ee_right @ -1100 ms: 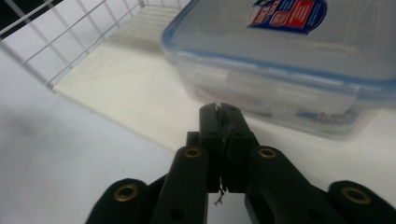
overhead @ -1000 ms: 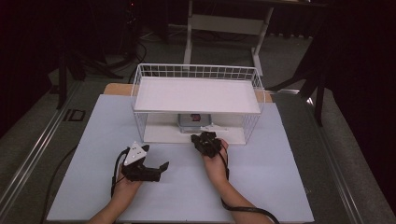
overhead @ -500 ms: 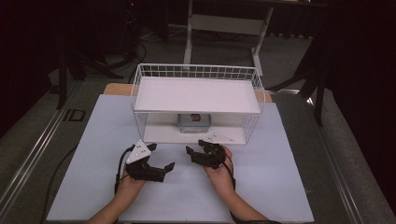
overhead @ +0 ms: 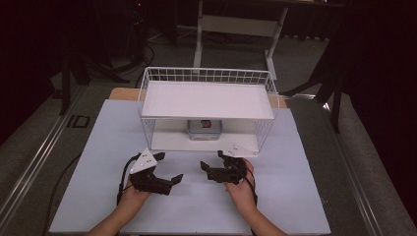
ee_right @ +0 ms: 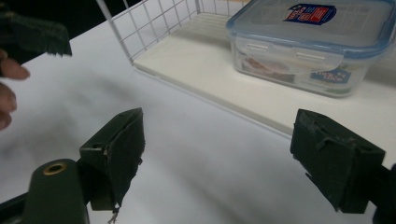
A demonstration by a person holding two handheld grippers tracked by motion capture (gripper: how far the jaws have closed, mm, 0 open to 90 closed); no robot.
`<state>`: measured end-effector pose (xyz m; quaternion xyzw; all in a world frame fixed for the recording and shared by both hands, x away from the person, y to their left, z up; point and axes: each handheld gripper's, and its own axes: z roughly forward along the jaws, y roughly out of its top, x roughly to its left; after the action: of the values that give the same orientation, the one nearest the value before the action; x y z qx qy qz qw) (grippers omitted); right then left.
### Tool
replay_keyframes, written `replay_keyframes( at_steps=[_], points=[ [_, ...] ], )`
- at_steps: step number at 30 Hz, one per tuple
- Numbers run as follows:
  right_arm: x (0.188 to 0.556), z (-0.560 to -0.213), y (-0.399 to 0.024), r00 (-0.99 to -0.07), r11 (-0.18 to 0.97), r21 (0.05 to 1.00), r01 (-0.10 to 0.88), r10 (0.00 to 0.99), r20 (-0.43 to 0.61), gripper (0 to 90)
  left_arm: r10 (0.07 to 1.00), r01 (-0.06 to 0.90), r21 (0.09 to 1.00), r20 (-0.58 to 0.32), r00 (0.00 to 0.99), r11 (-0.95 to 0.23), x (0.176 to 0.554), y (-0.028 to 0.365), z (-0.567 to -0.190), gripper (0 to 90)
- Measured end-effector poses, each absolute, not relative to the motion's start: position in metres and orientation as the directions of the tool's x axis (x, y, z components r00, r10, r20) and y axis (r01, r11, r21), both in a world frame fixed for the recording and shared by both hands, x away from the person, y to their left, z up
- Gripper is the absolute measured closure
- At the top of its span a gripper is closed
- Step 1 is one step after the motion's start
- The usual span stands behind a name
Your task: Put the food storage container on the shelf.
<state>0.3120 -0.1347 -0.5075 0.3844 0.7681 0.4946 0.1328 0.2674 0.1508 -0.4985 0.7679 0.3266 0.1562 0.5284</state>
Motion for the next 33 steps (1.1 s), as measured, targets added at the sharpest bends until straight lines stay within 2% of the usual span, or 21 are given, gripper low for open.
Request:
replay_keyframes(
  at_steps=[16,33],
  points=[
    [0.285,-0.497,-0.175,-0.670,0.243,0.873,0.424,0.732,0.122,18.0,0.701,0.360,0.904,-0.104,0.706,-0.228,0.248,0.179,-0.496,1.1],
    [0.274,-0.505,-0.218,-0.642,0.226,0.866,0.445,0.755,0.134,18.0,0.744,0.383,0.903,-0.117,0.658,-0.197,0.238,0.205,-0.510,1.1]
  ],
)
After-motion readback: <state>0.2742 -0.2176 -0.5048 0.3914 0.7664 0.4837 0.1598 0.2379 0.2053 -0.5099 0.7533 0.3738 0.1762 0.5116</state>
